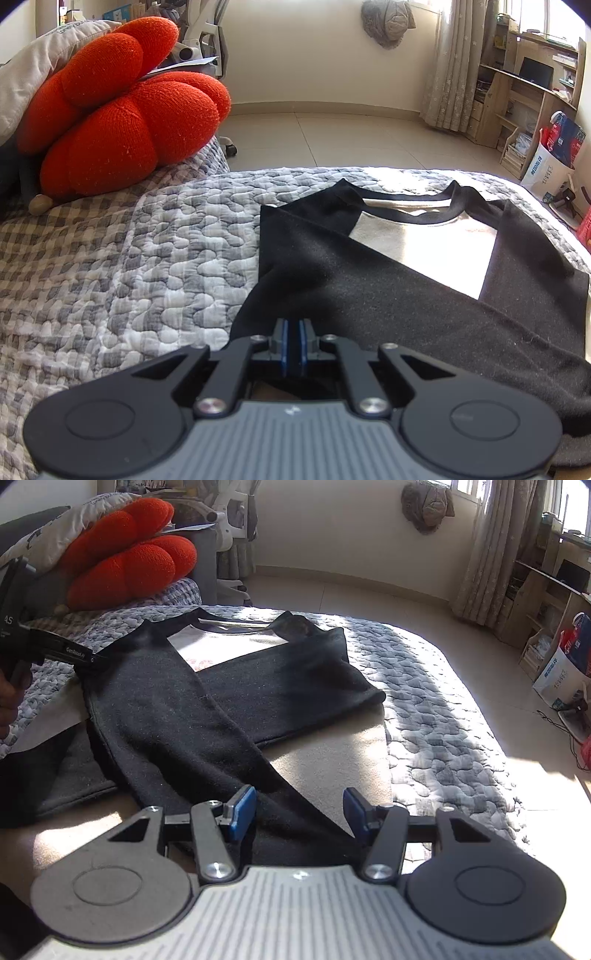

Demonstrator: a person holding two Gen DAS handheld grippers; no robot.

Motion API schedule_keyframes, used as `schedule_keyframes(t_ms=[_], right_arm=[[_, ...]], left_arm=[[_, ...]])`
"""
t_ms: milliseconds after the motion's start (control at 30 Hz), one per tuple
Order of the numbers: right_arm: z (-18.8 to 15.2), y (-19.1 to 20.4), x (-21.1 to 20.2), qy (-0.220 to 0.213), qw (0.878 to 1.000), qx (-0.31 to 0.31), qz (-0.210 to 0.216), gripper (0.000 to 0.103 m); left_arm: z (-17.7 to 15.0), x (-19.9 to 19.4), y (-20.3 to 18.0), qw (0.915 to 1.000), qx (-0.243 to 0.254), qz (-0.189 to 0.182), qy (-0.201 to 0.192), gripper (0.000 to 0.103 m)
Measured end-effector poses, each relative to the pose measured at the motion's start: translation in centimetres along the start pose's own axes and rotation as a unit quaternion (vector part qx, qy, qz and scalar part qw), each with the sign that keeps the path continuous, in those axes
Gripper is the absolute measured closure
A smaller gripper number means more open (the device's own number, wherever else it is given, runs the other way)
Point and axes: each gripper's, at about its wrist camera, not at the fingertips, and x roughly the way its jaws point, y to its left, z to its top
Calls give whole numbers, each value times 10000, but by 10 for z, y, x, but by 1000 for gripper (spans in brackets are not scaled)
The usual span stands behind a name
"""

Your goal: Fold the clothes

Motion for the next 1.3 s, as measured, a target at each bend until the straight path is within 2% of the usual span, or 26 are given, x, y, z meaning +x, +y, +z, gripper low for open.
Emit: schedule_keyframes(t_ms=[33, 67, 100, 133, 333, 467, 567, 667, 733, 833, 933, 967, 1133, 1300], right_arm=[[-3, 2, 3, 65, 10000, -59, -29, 60], [-6, 4, 5, 119, 9999, -95, -32, 68], [-6, 5, 2, 127, 9999, -64, 15, 92], [-6, 4, -1, 89, 10000, -25, -5, 100], [-2, -4, -27, -238, 9989, 385, -141, 100], [-4, -5, -19, -134, 9967, 269, -753, 101], [-7, -14, -10, 140, 9980, 521, -322, 101], [-6, -11, -20, -132, 9987, 441, -227, 99], [-4, -10, -27, -297, 9985, 451, -113, 90], [-3, -10, -28, -354, 9977, 558, 169, 89], [-4, -8, -13, 5, 9969, 647, 437, 89], [-6, -7, -6, 202, 9964, 679, 461, 89], [-9, -19, -6, 354, 9941, 998, 224, 92], [-13, -34, -16, 250, 9918, 1237, 194, 89]], left_arm=[[0, 0, 1, 10000, -6, 4, 5, 97], [0, 0, 2, 10000, -32, 3, 12, 97], [0, -1, 4, 10000, -67, 0, 22, 97], [1, -1, 5, 10000, -91, -6, 27, 97], [1, -2, 6, 9999, -149, 7, 49, 97], [1, -1, 6, 9999, -147, 36, 56, 97], [2, -1, 8, 9998, -188, 23, 61, 97], [6, -8, 14, 9993, -381, 13, -30, 97], [7, -12, 17, 9991, -427, 5, -86, 97], [7, -16, 18, 9990, -421, -21, -137, 97], [6, -22, 10, 9994, -252, -113, -217, 97], [5, -21, 8, 9995, -215, -112, -197, 96], [0, -11, 1, 10000, -80, -15, -7, 96], [2, -11, 7, 9997, -231, -27, -23, 96]])
